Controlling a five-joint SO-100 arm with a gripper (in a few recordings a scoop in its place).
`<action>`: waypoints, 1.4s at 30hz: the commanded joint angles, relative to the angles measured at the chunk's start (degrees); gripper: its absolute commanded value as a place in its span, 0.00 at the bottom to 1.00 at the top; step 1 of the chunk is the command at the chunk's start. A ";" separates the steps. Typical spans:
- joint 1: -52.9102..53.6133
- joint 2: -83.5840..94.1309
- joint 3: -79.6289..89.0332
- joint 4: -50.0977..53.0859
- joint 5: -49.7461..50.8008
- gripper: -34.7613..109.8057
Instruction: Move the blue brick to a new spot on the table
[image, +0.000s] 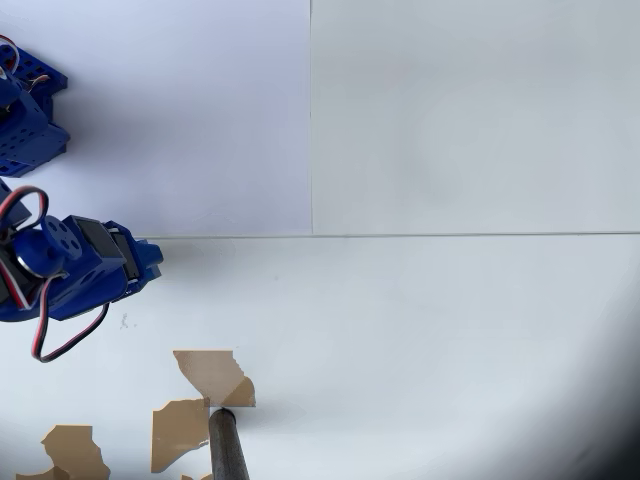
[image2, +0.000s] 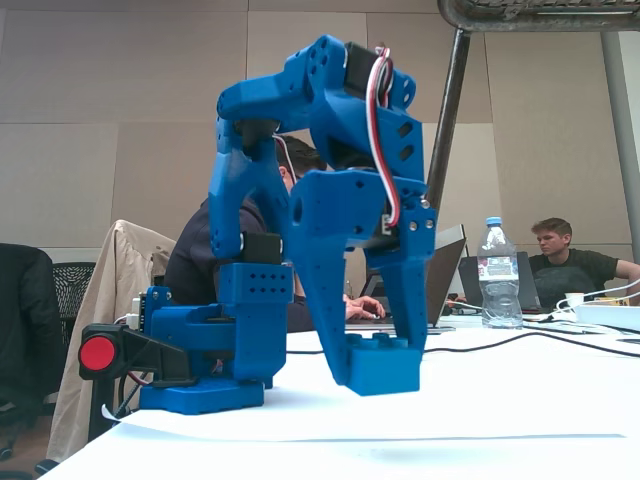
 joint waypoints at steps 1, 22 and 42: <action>9.93 -1.41 -6.06 2.11 -6.68 0.24; 20.74 -16.44 -15.47 1.58 -12.22 0.43; -47.37 34.98 17.05 4.22 0.00 0.24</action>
